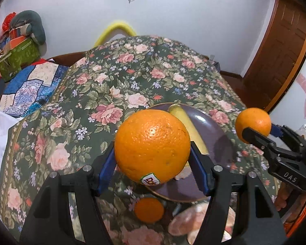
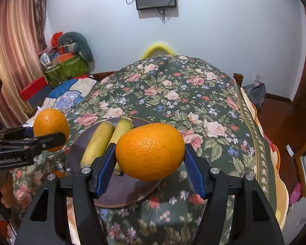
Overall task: Organize fruits
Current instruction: 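Carry both oranges over the plate and lower them beside the cylinders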
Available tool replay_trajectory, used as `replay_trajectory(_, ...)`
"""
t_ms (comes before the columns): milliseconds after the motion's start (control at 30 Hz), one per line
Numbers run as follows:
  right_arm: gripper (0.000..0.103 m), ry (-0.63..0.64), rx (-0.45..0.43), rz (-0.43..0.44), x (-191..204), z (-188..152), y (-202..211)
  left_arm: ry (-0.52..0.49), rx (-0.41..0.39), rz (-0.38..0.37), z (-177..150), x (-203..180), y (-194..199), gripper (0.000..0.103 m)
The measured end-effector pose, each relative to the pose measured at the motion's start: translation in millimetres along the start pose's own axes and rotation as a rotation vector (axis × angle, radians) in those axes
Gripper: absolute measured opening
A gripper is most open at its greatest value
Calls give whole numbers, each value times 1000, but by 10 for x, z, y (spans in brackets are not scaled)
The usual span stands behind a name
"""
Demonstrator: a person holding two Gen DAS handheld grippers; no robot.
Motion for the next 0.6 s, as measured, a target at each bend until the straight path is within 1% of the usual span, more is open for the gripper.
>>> replay_trajectory(100, 62, 16, 15, -1, 5, 32, -93, -4, 23, 11, 21, 24, -152, 67)
replay_trajectory(200, 62, 37, 32, -3, 24, 58, -198, -1, 39, 4, 41, 35, -265, 67)
replay_trajectory(367, 62, 44, 76, 16, 0, 96, -414, -3, 58, -15, 76, 14, -405, 67)
replay_trajectory(467, 62, 50, 85, 8, -18, 118, -495, -10, 51, -13, 106, -9, -441, 67)
replay_trajectory(600, 62, 25, 103, 39, -52, 147, -580, 0, 53, -23, 155, -10, -485, 67)
Point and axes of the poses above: each gripper's, at about its wrist camera, not at the fingertips, and y roughly against the way its jaws point, x to its left, z to its top, the point moved 1 cm from there along -y, roughly the way its jaws point, and after that the axes turned 1 degree about -z, right-handed, at the moved point
